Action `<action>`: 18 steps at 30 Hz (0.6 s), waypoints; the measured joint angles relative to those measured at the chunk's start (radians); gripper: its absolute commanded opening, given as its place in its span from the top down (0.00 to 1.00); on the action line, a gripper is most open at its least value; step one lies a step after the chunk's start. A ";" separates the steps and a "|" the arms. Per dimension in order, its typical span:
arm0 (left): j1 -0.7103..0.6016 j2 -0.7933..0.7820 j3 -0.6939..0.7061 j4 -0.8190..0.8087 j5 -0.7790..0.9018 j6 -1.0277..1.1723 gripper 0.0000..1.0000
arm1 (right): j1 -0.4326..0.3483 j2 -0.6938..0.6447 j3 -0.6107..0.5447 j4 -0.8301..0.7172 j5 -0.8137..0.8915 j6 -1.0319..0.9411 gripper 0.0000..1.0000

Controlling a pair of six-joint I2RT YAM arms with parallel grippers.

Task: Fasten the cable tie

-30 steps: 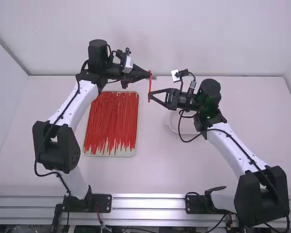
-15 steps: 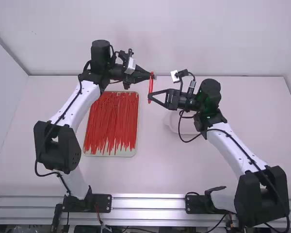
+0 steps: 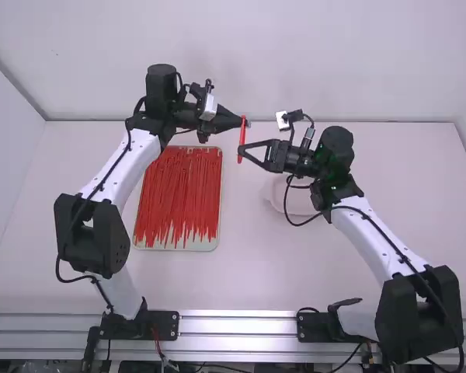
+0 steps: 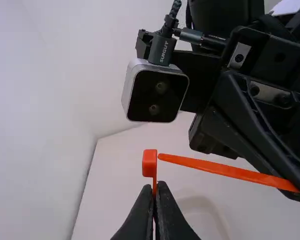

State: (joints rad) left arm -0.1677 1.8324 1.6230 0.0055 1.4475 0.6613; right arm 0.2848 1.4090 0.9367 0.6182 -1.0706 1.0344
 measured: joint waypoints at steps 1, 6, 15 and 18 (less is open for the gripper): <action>0.000 0.000 0.000 0.003 0.000 0.003 0.98 | 0.000 0.000 0.000 0.000 0.000 0.003 1.00; -0.001 0.000 0.000 0.011 0.000 0.012 0.98 | 0.000 0.000 0.000 0.000 0.003 0.012 1.00; -0.001 0.000 0.000 0.031 0.000 0.008 0.98 | 0.000 0.000 0.000 -0.032 0.008 0.014 1.00; -0.001 0.000 0.000 0.055 0.002 -0.009 0.98 | 0.000 0.000 0.000 -0.050 0.009 0.010 1.00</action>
State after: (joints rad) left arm -0.1684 1.8324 1.6230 0.0605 1.4490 0.6521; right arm 0.2848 1.4090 0.9367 0.5678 -1.0618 1.0439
